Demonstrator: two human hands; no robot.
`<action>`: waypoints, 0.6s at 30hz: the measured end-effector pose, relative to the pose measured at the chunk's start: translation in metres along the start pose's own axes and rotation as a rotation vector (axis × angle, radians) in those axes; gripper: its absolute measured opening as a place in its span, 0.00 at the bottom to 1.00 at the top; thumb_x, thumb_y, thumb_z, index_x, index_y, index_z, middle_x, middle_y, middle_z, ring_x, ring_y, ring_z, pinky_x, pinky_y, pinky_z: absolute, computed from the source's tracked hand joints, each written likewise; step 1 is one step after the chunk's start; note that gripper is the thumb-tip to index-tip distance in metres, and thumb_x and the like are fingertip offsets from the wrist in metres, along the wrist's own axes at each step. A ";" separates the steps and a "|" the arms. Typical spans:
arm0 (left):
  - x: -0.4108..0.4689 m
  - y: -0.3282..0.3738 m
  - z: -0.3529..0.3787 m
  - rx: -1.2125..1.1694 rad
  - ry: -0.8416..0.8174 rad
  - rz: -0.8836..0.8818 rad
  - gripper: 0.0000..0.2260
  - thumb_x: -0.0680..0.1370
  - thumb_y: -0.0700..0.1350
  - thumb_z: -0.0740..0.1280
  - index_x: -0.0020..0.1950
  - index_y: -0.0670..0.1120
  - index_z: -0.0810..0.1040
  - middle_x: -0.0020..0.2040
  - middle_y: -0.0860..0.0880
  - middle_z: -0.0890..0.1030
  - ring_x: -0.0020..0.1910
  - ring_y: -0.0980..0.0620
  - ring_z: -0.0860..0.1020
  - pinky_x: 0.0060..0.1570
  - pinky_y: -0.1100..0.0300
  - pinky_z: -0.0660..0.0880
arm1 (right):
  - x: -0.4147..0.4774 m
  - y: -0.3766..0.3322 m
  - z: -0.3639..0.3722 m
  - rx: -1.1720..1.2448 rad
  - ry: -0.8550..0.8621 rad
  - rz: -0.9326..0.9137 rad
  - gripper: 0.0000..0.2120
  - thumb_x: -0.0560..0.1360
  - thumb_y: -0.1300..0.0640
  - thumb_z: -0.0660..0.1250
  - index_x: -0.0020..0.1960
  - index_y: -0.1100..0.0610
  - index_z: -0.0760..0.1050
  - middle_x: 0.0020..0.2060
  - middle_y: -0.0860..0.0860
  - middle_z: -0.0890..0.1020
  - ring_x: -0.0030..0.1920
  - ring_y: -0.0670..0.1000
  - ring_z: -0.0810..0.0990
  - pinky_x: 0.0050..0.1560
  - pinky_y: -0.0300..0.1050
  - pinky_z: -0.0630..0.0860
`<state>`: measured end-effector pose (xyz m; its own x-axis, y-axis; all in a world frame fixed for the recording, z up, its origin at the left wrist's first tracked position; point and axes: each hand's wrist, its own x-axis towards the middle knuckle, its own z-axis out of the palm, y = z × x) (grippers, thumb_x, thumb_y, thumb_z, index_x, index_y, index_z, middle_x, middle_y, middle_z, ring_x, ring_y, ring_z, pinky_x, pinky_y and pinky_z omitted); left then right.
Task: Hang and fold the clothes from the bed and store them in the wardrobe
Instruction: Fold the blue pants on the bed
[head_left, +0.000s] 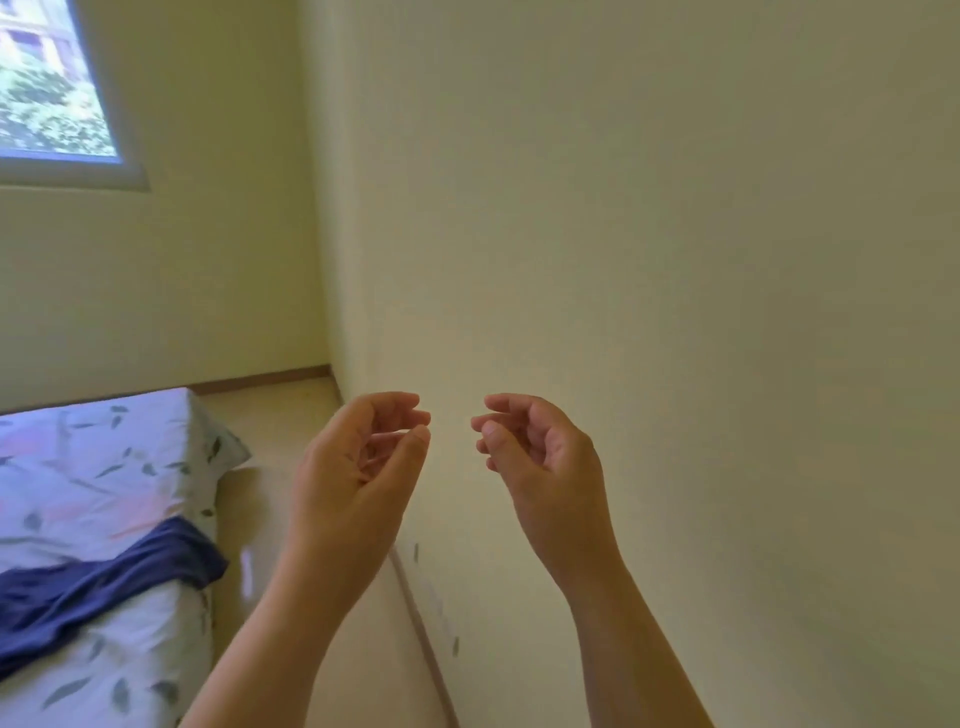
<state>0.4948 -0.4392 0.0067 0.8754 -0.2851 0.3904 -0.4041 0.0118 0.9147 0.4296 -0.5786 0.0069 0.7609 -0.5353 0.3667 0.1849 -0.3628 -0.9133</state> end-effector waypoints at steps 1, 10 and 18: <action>0.006 -0.006 -0.007 0.032 0.030 -0.012 0.09 0.76 0.43 0.69 0.55 0.52 0.79 0.47 0.59 0.83 0.46 0.61 0.82 0.42 0.71 0.76 | 0.009 0.004 0.011 0.019 -0.032 0.003 0.07 0.78 0.55 0.67 0.54 0.47 0.78 0.45 0.44 0.84 0.48 0.48 0.83 0.52 0.47 0.82; 0.078 -0.048 -0.090 0.157 0.263 -0.031 0.06 0.77 0.44 0.68 0.51 0.55 0.78 0.46 0.54 0.84 0.45 0.60 0.82 0.40 0.67 0.77 | 0.087 0.021 0.136 0.118 -0.261 -0.005 0.07 0.78 0.57 0.67 0.54 0.48 0.78 0.45 0.47 0.84 0.46 0.49 0.83 0.51 0.48 0.82; 0.134 -0.081 -0.153 0.236 0.375 -0.064 0.09 0.77 0.43 0.68 0.50 0.57 0.76 0.47 0.56 0.83 0.45 0.61 0.81 0.45 0.64 0.78 | 0.141 0.033 0.229 0.146 -0.414 -0.005 0.07 0.78 0.57 0.67 0.55 0.50 0.78 0.45 0.47 0.84 0.46 0.47 0.83 0.47 0.40 0.81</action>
<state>0.6859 -0.3314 0.0011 0.9188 0.0899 0.3843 -0.3569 -0.2263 0.9063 0.6853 -0.4912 -0.0120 0.9395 -0.1723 0.2961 0.2523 -0.2369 -0.9382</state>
